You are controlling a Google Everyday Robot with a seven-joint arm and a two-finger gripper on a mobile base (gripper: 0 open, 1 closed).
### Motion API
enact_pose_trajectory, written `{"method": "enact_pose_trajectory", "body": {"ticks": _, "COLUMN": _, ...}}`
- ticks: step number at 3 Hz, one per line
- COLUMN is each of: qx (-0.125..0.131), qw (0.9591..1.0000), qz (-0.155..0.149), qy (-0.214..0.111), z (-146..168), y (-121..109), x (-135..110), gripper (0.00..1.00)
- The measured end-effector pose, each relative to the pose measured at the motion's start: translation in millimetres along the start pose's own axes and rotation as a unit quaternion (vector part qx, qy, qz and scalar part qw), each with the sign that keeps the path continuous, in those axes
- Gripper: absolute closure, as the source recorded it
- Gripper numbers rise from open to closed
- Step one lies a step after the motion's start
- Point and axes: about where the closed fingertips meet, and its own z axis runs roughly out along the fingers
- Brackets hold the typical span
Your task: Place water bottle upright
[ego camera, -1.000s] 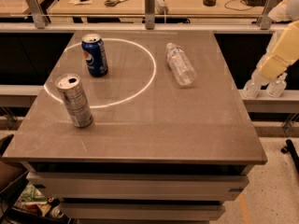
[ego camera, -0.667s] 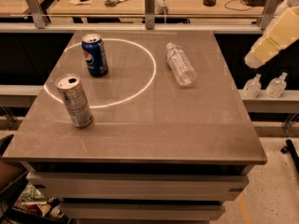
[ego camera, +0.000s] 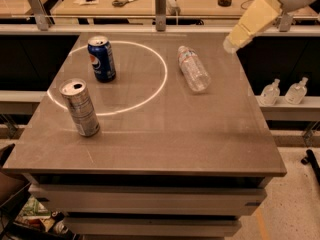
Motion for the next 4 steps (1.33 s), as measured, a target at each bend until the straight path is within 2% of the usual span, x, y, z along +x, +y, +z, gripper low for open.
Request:
{"method": "enact_pose_trajectory", "body": {"ticks": 1, "qx": 0.036, "qw": 0.9959, "qz": 0.066, "qy": 0.050, "z": 22.7, "y": -9.3, "x": -18.4, "gripper": 0.00}}
{"method": "enact_pose_trajectory", "body": {"ticks": 2, "qx": 0.052, "qw": 0.9851, "qz": 0.147, "qy": 0.071, "z": 41.5, "y": -13.0, "x": -30.0, "gripper": 0.00}}
{"method": "enact_pose_trajectory", "body": {"ticks": 3, "qx": 0.056, "qw": 0.9731, "qz": 0.213, "qy": 0.067, "z": 61.9, "y": -13.7, "x": -42.2, "gripper": 0.00}}
{"method": "enact_pose_trajectory", "body": {"ticks": 4, "qx": 0.056, "qw": 0.9733, "qz": 0.213, "qy": 0.066, "z": 62.0, "y": -13.7, "x": -42.7, "gripper": 0.00}}
